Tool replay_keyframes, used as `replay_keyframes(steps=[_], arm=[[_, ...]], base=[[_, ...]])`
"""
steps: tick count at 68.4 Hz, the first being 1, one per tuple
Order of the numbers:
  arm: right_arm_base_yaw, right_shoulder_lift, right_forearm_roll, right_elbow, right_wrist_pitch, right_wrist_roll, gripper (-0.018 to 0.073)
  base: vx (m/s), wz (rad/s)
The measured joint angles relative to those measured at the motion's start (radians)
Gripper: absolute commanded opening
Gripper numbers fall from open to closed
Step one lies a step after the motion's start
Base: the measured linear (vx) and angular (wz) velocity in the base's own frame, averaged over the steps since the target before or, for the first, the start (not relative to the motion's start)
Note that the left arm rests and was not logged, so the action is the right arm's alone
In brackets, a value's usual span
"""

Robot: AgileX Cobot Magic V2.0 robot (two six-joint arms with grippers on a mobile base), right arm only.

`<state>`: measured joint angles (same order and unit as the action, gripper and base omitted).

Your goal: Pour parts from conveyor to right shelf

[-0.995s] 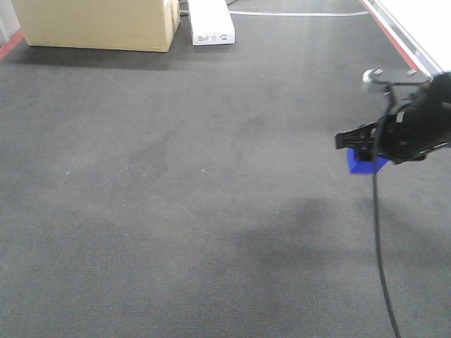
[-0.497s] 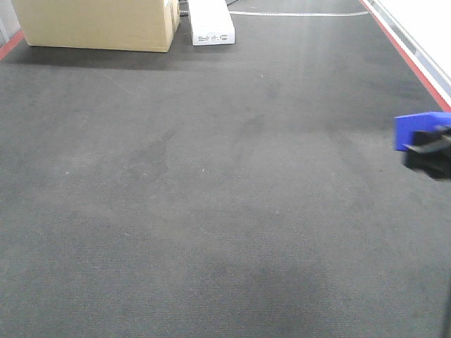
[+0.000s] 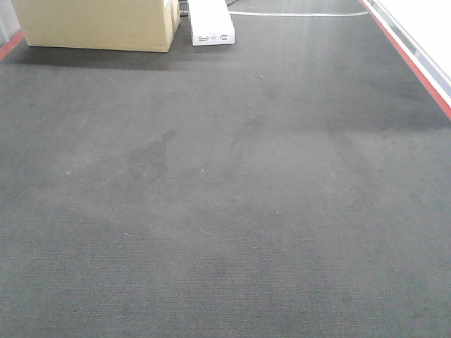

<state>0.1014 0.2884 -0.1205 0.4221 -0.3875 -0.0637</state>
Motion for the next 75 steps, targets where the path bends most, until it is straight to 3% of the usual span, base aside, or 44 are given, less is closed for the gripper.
replay_keyframes(steps=[23,75], arm=[[0.0,-0.285,0.001,-0.138,0.038,0.0,0.006],[-0.004,-0.294,0.003,-0.166,0.082,0.0,0.006]], base=[[0.0,0.0],[0.0,0.0]])
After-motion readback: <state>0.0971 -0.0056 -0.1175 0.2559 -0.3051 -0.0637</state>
